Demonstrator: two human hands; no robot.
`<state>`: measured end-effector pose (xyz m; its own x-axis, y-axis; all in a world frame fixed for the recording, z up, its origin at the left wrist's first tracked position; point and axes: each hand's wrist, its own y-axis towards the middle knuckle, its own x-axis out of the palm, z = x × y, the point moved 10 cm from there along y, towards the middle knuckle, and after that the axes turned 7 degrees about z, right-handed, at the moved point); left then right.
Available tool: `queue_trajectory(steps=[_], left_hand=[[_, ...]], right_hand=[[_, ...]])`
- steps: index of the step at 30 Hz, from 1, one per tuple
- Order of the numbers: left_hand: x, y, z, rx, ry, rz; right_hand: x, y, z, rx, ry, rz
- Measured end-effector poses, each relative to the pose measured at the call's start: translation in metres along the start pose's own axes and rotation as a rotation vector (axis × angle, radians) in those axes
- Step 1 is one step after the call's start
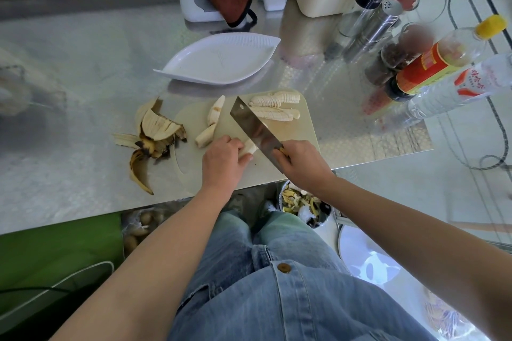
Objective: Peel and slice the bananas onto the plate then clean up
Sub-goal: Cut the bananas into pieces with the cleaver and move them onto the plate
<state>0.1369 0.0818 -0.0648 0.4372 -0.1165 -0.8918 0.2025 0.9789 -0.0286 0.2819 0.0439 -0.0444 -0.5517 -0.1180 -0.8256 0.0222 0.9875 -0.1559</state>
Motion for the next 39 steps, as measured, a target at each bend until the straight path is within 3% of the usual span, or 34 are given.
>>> queue_trajectory(steps=[14,39], left_hand=[[0.002,0.000,-0.001,-0.006,-0.017,-0.008],[0.001,0.002,0.001,-0.006,-0.011,-0.023]], right_hand=[[0.019,-0.005,0.010,0.056,-0.055,-0.072],[0.003,0.000,-0.001,0.016,-0.026,-0.047]])
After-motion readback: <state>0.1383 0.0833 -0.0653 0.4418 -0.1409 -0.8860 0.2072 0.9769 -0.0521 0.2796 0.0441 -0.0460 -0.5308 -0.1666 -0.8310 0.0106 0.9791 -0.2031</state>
